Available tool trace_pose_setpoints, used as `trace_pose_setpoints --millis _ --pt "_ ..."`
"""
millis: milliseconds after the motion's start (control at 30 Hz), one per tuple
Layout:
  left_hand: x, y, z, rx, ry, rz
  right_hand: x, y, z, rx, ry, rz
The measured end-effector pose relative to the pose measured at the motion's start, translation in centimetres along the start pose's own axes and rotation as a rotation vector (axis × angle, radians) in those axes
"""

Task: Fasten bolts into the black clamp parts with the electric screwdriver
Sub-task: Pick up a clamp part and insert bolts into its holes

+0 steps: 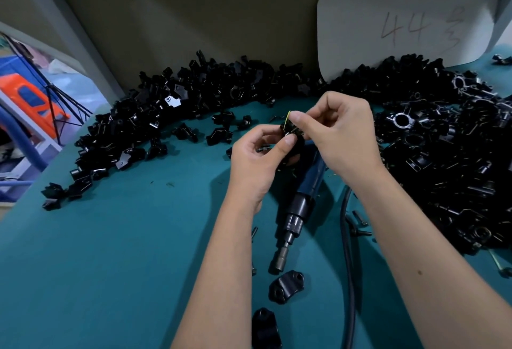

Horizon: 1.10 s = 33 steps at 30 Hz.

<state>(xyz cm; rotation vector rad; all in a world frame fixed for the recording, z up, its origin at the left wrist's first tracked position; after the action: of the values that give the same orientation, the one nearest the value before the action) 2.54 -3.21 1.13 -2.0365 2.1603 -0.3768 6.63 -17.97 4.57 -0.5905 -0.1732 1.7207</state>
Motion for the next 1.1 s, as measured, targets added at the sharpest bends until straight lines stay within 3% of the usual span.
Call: trace_pose_setpoints --millis 567,800,1100 --pt "-0.29 0.06 0.06 -0.043 0.029 0.021 0.22 0.36 0.02 -0.062 0.115 -0.016" --pt "-0.17 0.35 -0.38 -0.107 0.236 0.062 -0.09 0.25 -0.10 -0.093 -0.015 0.081" --pt "-0.48 0.49 -0.54 -0.095 0.195 0.038 0.73 0.30 -0.40 -0.037 -0.106 0.117"
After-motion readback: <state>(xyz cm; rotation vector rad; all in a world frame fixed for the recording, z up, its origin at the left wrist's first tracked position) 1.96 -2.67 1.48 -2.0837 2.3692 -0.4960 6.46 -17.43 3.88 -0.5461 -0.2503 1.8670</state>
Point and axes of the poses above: each hand's wrist, its own y-axis away from the middle knuckle, its own x-axis out of the palm, z = x × y, the point moved 1 cm from there along -y, towards the middle knuckle, and after that the axes turned 14 degrees about z, right-handed, at the moved point
